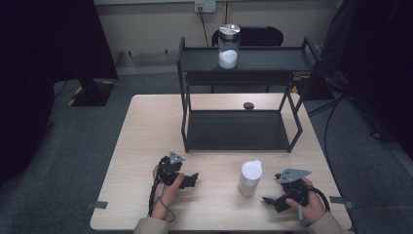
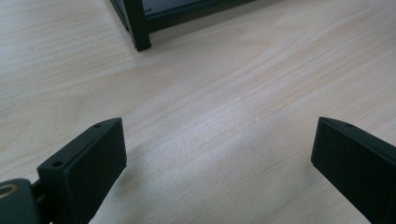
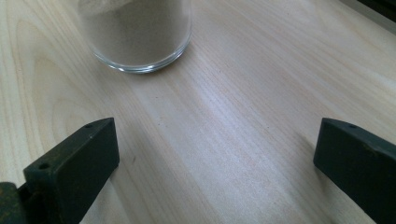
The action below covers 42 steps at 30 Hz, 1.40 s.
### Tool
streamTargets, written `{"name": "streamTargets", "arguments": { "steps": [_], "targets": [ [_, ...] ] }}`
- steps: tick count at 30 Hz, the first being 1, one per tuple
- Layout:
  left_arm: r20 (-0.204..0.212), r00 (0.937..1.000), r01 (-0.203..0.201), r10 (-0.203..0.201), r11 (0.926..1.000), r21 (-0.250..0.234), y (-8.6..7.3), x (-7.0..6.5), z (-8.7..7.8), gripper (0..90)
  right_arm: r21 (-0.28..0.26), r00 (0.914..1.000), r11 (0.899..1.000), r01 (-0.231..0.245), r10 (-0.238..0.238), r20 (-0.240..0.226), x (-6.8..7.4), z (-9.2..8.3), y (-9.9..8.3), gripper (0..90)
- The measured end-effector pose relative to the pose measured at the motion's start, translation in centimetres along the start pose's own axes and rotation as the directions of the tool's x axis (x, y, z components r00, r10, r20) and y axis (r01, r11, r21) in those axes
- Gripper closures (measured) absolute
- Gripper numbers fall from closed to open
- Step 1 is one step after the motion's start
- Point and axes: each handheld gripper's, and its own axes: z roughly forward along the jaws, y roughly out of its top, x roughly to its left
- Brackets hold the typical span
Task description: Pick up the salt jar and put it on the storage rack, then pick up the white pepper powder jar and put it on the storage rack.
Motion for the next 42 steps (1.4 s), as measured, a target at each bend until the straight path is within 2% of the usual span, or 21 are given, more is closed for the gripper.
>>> {"name": "streamTargets", "arguments": {
  "steps": [4, 9, 11, 16, 28, 30, 39, 42],
  "targets": [
    [0.0, 0.9999, 0.011, -0.011, 0.9999, 0.001, -0.7, 0.2, 0.2, 2.8, 0.0, 1.0, 1.0, -0.002, 0.002, 0.002, 0.0, 0.0, 0.0, 0.0],
    [-0.016, 0.9981, -0.06, 0.06, 0.9982, 0.003, -1.1, -0.1, 0.4, 0.1, 0.0, 1.0, 1.0, -0.002, 0.002, 0.002, 0.0, 0.0, 0.0, 0.0],
    [-0.005, 0.9974, -0.072, 0.072, 0.9973, -0.013, -1.4, 0.3, 0.4, 0.0, 0.0, 1.0, 1.0, -0.004, 0.004, 0.003, 0.1, 0.0, 0.0, 0.0],
    [0.011, 0.9962, -0.087, 0.087, 0.9961, -0.015, -1.6, 1.1, 0.3, 0.0, 0.0, 1.0, 1.0, -0.004, 0.004, 0.003, 0.1, 0.0, 0.0, 0.0],
    [-0.001, 0.997, -0.077, 0.077, 0.9969, -0.016, -1.6, 1.1, 0.3, 0.0, -0.001, 0.9998, 1.0, -0.02, 0.02, 0.009, 0.1, 0.1, 0.3, 1.3],
    [-0.001, 0.997, -0.077, 0.077, 0.9969, -0.016, -1.6, 1.1, 0.3, 0.0, -0.011, 0.9994, 0.999, -0.035, 0.035, -0.002, 0.0, 0.1, 0.4, 1.8],
    [-0.001, 0.997, -0.077, 0.077, 0.9969, -0.016, -1.6, 1.1, 0.3, 0.0, -0.072, 0.9995, 0.997, -0.01, 0.007, -0.032, -0.1, 0.1, 1.3, 1.4],
    [-0.001, 0.997, -0.077, 0.077, 0.9969, -0.016, -1.6, 1.1, 0.3, 0.0, -0.098, 0.9986, 0.995, -0.025, 0.02, -0.049, -0.2, 0.3, 1.4, 1.4]
  ]
}}
